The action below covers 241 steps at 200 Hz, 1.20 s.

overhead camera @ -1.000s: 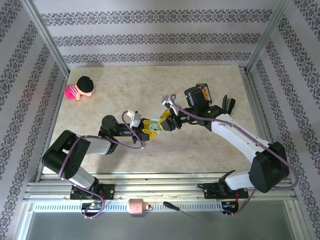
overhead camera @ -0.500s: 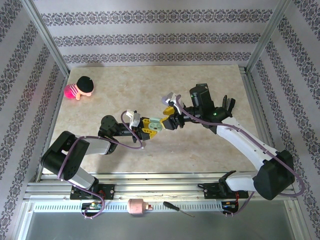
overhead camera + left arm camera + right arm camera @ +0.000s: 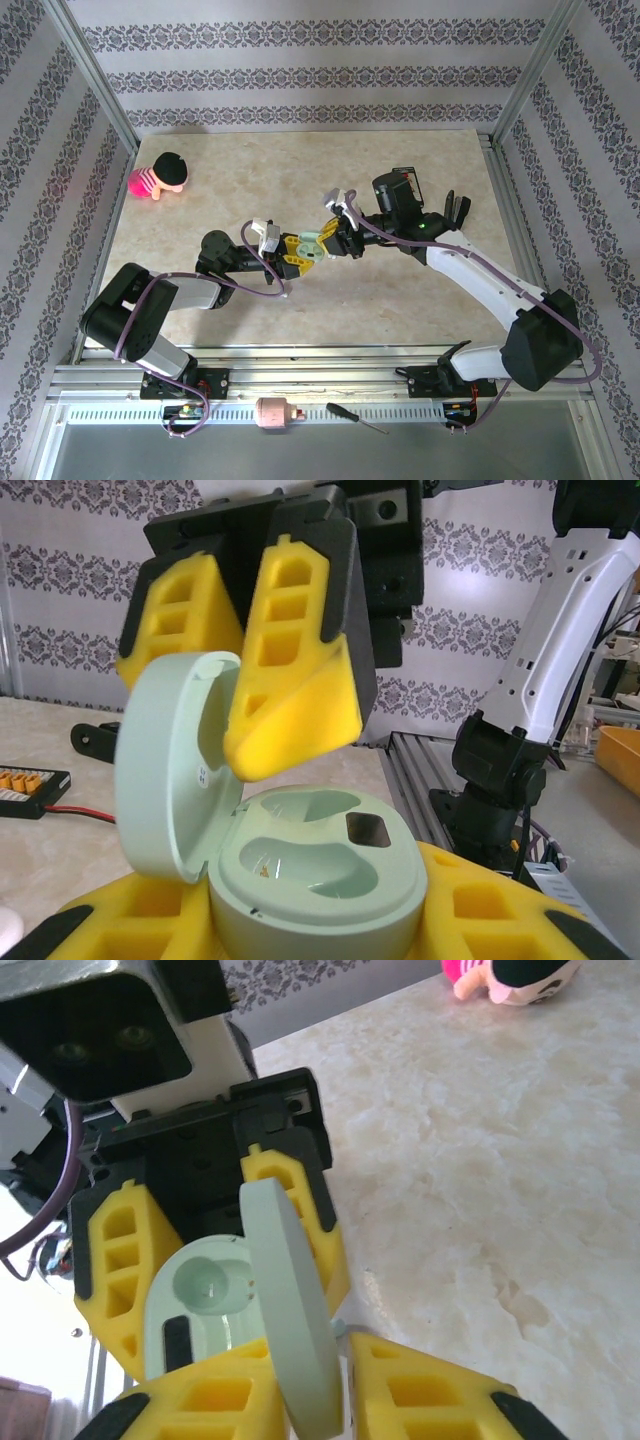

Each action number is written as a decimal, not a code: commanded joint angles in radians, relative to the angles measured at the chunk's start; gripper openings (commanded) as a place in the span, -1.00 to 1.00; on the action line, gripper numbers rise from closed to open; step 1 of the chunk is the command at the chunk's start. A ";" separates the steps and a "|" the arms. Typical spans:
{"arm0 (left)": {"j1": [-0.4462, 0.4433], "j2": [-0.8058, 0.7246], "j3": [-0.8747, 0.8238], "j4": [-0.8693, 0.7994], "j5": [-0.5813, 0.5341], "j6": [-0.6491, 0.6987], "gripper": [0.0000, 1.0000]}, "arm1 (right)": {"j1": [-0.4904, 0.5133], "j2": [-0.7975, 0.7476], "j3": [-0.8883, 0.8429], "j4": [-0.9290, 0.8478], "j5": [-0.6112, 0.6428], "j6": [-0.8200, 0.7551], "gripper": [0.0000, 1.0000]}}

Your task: Insert the wireless bluetooth earbuds into the charging case

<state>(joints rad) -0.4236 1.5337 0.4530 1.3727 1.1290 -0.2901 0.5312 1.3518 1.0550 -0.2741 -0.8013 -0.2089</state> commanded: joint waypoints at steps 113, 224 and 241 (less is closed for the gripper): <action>-0.002 -0.009 0.015 0.027 0.012 0.001 0.16 | 0.019 -0.042 -0.016 0.052 0.057 -0.023 -0.79; -0.001 -0.004 0.032 0.017 0.005 -0.048 0.03 | 0.049 -0.049 -0.028 0.061 0.123 -0.062 -0.79; -0.002 -0.004 0.031 0.012 0.006 -0.048 -0.06 | 0.050 -0.050 -0.030 0.064 0.126 -0.062 -0.79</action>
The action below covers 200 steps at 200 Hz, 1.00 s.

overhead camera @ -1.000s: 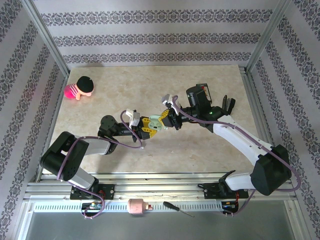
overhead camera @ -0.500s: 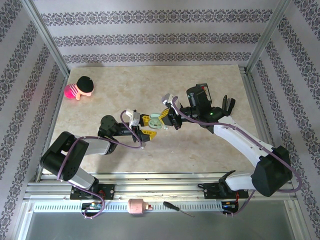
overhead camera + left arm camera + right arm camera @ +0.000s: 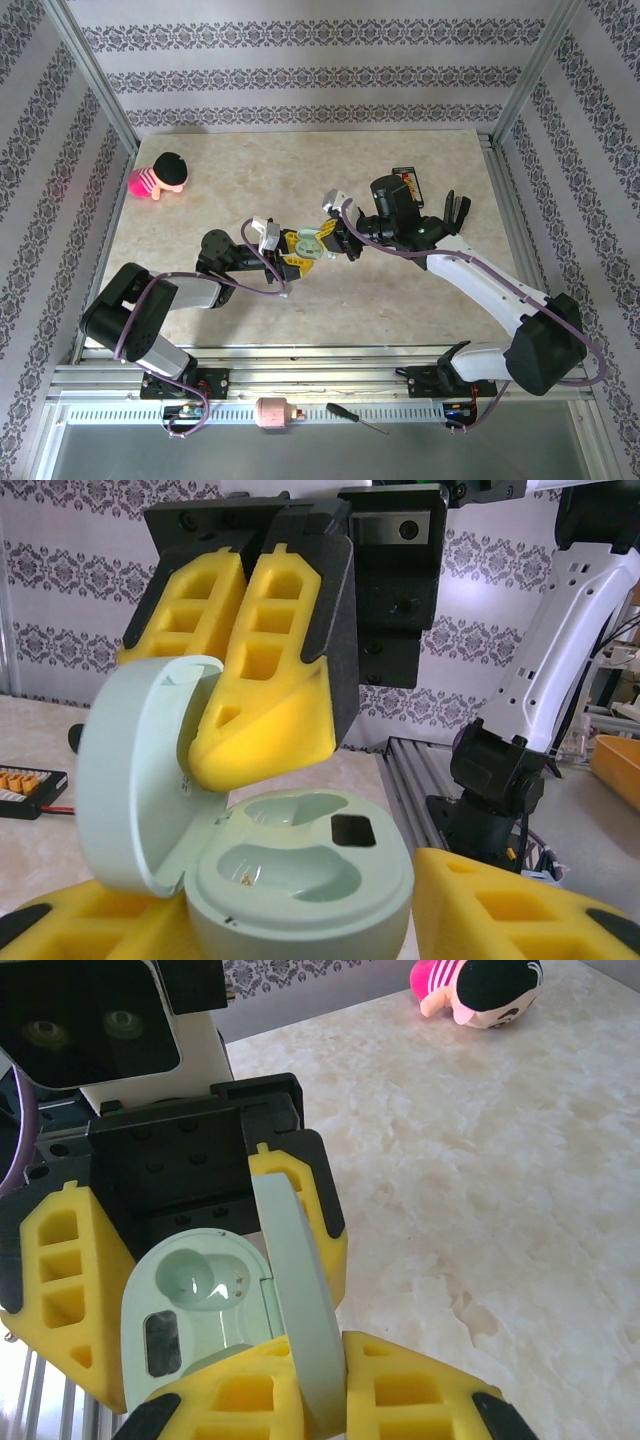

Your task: Insert the wireless bluetooth earbuds into the charging case

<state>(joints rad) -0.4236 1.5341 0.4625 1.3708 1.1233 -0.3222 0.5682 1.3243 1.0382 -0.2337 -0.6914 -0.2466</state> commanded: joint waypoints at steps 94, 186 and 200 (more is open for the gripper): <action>-0.003 0.001 0.021 0.014 0.019 -0.011 -0.46 | 0.015 -0.053 -0.039 0.032 0.008 -0.019 -0.67; -0.002 0.001 0.022 0.013 0.013 0.027 -0.46 | 0.007 -0.132 -0.066 0.067 0.030 0.035 0.29; -0.001 -0.003 0.024 0.009 0.010 0.031 -0.46 | 0.002 -0.149 -0.071 0.070 0.035 0.041 0.39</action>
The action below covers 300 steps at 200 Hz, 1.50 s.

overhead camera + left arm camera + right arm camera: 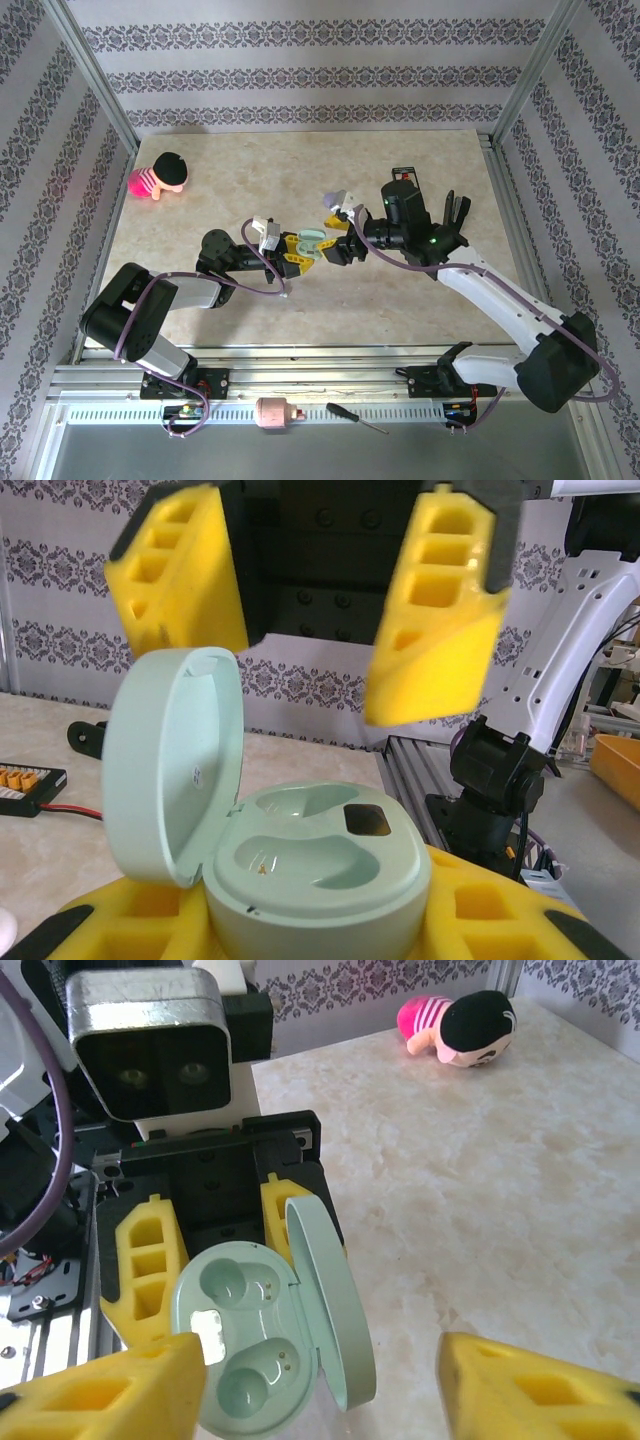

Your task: Insert the wireless bluetooth earbuds into the charging case

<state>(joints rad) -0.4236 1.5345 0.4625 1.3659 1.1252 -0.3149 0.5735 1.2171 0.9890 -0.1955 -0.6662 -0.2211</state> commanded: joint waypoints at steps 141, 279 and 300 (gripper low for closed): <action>0.040 -0.044 -0.007 -0.022 -0.007 0.065 -0.46 | -0.189 -0.199 -0.120 0.140 0.033 0.359 0.97; 0.063 -0.170 -0.074 -0.151 -0.031 0.137 -0.46 | -0.183 0.220 -0.066 0.015 0.358 0.558 0.53; 0.063 -0.188 -0.085 -0.156 -0.034 0.144 -0.46 | -0.152 0.311 0.002 -0.067 0.410 0.560 0.32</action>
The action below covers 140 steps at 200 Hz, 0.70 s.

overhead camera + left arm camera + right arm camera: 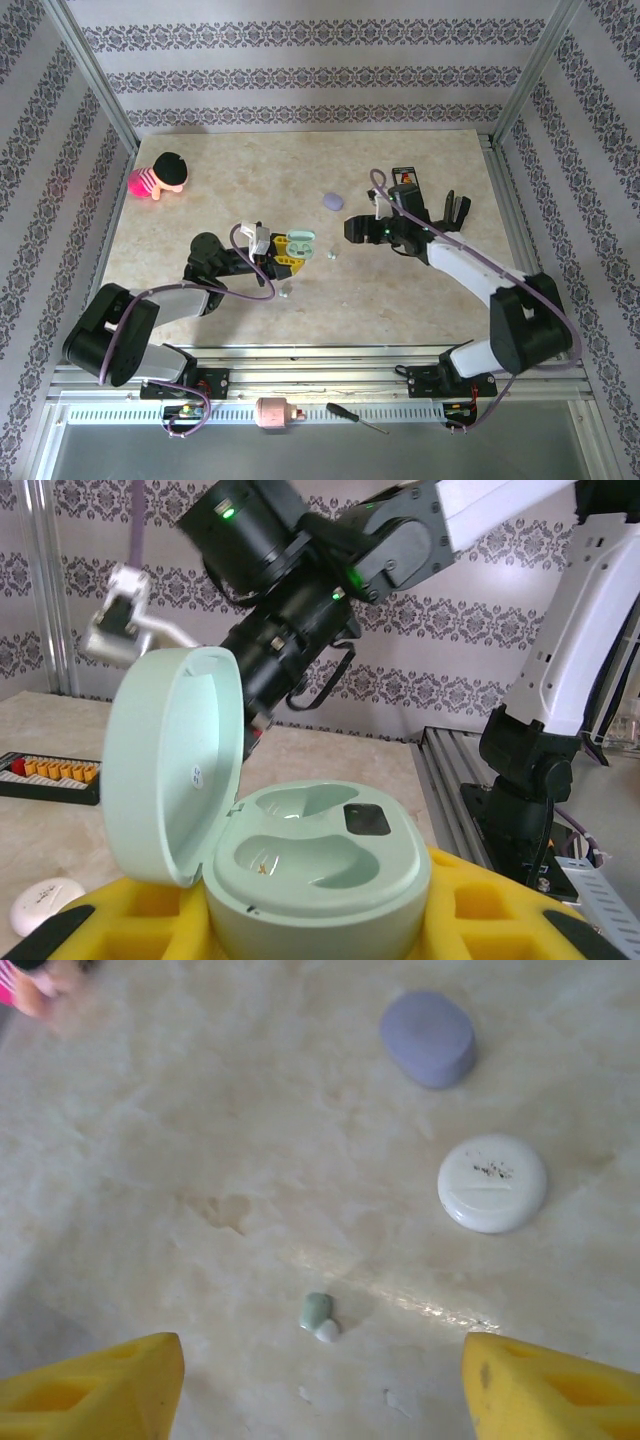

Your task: Insert the wireless bluetooth earbuds into the charging case

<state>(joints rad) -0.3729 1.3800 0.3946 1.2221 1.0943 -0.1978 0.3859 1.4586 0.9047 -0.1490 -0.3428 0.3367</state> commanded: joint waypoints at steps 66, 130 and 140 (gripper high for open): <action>0.012 -0.089 -0.056 -0.032 -0.037 0.035 -0.45 | 0.213 0.339 0.333 -0.366 0.420 -0.053 -0.01; 0.012 -0.149 -0.083 -0.084 -0.051 0.064 -0.45 | 0.296 0.492 0.456 -0.457 0.524 -0.048 -0.28; 0.012 -0.155 -0.084 -0.094 -0.050 0.071 -0.45 | 0.306 0.506 0.467 -0.465 0.537 -0.044 -0.31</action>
<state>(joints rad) -0.3710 1.2537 0.3180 1.1561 1.0420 -0.1638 0.6708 1.9312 1.3251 -0.5465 0.1089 0.2893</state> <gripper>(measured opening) 0.354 0.356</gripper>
